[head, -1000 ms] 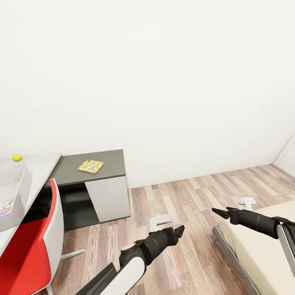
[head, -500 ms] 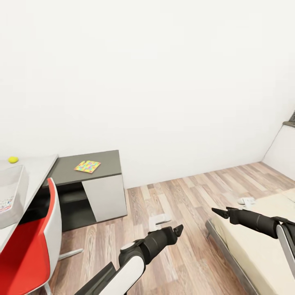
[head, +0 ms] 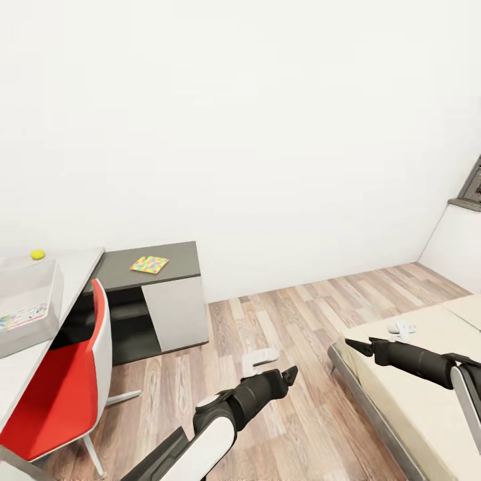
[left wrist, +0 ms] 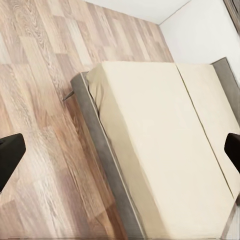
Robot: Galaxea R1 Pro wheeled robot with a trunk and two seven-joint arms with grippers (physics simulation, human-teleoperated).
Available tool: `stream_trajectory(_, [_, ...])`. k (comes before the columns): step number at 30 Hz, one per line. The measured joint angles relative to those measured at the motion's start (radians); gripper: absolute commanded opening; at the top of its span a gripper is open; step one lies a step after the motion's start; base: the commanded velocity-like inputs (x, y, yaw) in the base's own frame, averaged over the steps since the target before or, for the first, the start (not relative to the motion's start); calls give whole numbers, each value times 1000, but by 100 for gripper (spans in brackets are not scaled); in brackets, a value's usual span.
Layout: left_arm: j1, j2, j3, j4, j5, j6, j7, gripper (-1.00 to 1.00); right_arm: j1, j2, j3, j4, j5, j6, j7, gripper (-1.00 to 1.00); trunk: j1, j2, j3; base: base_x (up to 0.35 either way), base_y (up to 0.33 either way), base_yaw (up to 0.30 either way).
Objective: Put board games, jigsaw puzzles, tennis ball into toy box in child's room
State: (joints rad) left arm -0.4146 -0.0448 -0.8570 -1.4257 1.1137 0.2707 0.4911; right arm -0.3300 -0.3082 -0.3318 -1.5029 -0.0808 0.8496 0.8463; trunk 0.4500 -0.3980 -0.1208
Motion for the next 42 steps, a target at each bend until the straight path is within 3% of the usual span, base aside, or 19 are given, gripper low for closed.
stream_trajectory(22, [0, 0, 1, 15, 0, 0, 0, 100, 0, -1, -1, 0, 0, 1, 1, 100, 0, 0, 34, -319, 0, 0])
stream_trajectory(31, [0, 1, 5, 27, 4, -3, -5, 100, 0, -4, -3, 0, 0, 1, 1, 100, -1, 0, 47, -93, 0, 0])
stream_trajectory(42, [0, 1, 52, 57, 11, -5, -11, 100, 0, -4, -5, 0, 0, 2, 1, 100, -1, 0, 64, -17, 0, 0])
